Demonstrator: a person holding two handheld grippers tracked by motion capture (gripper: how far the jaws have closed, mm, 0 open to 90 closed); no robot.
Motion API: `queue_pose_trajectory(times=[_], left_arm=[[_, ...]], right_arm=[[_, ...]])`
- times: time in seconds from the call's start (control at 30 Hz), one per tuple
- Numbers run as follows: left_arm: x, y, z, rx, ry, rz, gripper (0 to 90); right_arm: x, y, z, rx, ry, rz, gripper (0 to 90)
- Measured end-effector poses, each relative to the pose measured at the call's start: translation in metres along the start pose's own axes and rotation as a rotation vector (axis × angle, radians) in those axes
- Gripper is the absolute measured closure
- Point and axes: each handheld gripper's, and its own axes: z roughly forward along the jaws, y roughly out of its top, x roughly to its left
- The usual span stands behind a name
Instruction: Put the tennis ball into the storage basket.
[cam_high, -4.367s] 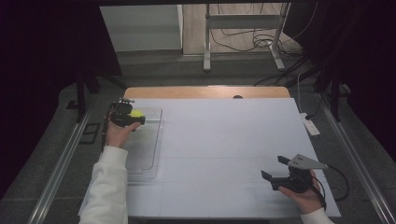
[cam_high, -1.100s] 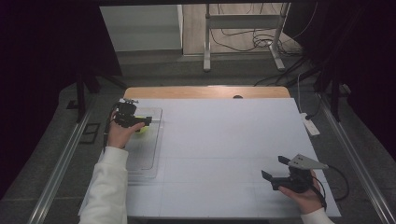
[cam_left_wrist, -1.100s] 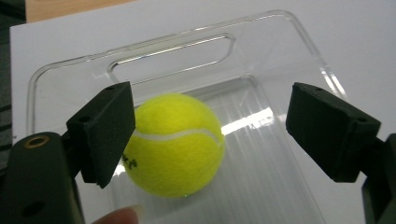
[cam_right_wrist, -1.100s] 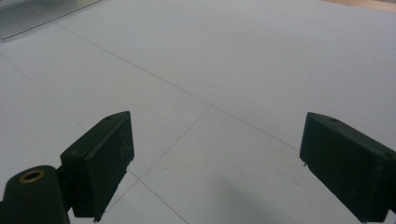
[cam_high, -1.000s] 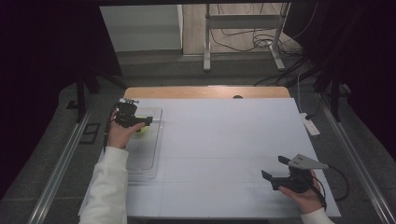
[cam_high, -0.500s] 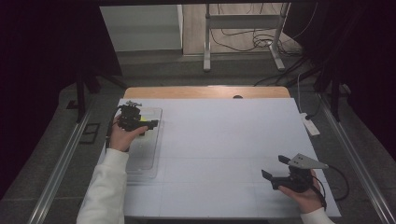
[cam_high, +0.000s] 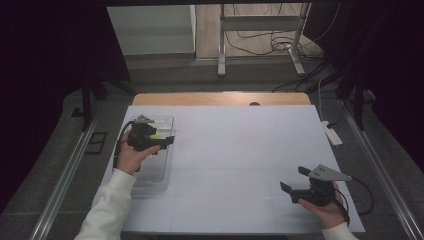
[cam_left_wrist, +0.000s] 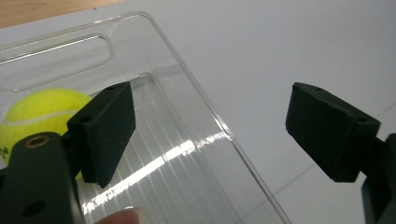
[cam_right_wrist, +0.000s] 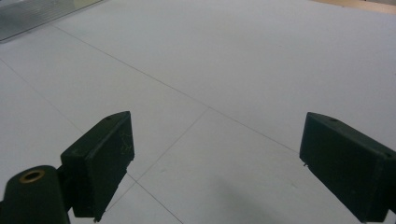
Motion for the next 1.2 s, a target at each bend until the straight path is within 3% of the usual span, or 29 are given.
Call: queue_pose_trajectory(times=[0.67,0.73,1.2], left_arm=[[-0.032,-0.028,-0.012,-0.028,-0.045,0.07,16.4],[-0.035,-0.031,-0.013,-0.032,-0.061,0.063,16.2],[-0.045,-0.05,-0.027,-0.074,-0.067,0.078,16.1]], right_arm=[[0.0,0.0,-0.001,-0.003,-0.003,0.005,10.3],[0.0,0.0,0.0,-0.001,-0.006,0.003,10.3],[0.0,-0.001,0.001,0.006,-0.006,0.001,10.3]])
